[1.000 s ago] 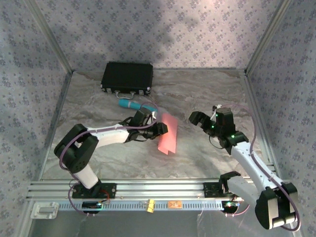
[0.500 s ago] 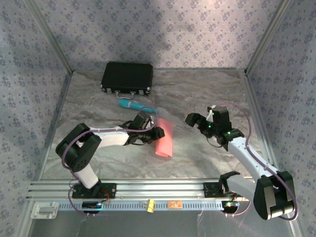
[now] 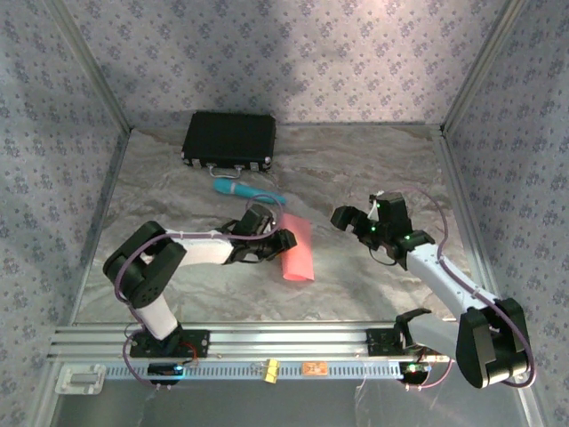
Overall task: Fold a paper plane with a square sheet of paper (pick it up from the middle)
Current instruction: First fold the square sheet of paper in half at the center of the table.
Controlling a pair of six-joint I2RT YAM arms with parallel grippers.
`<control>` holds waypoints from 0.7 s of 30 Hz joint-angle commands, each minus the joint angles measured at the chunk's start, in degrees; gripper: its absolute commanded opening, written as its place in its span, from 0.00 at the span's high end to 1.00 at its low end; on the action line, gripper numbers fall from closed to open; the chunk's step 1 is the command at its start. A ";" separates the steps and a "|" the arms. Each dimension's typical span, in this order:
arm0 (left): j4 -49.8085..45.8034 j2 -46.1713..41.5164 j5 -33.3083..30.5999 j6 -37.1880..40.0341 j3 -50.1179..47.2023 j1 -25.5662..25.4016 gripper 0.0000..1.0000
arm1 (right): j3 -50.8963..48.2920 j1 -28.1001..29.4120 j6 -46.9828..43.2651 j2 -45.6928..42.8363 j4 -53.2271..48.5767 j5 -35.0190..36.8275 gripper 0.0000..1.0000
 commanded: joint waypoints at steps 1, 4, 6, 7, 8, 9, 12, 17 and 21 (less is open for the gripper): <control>2.47 1.56 0.58 -1.47 0.20 -0.57 0.54 | 1.63 0.66 0.68 -0.57 0.03 3.05 0.01; 2.40 1.74 0.53 -1.62 0.16 -0.60 0.54 | 2.15 1.65 -1.22 0.07 -0.38 2.66 0.01; 1.47 1.42 -0.17 -1.29 0.18 -0.64 0.54 | 3.04 1.50 -4.10 1.41 -1.47 -1.32 0.01; 0.82 1.21 -0.65 -1.08 0.22 -0.59 0.54 | 3.62 1.55 -4.71 2.44 -2.12 -2.52 0.01; 0.04 1.03 -0.95 -0.78 0.36 -0.62 0.53 | 3.96 1.57 -5.00 3.41 -2.33 -3.84 0.01; -0.46 1.01 -1.15 -0.65 0.48 -0.60 0.53 | 4.31 1.50 -5.18 4.54 -2.49 -4.66 0.01; -2.03 0.67 -2.20 0.11 0.84 -0.67 0.52 | 4.62 1.86 -4.63 6.73 -2.24 -5.43 0.01; -5.51 0.18 -3.93 1.77 1.97 -1.10 0.49 | 4.65 2.23 -4.13 7.01 -1.89 -4.56 0.01; -7.86 0.05 -4.58 3.19 3.01 -1.36 0.45 | 5.03 2.26 -4.10 6.81 -2.98 -3.71 0.01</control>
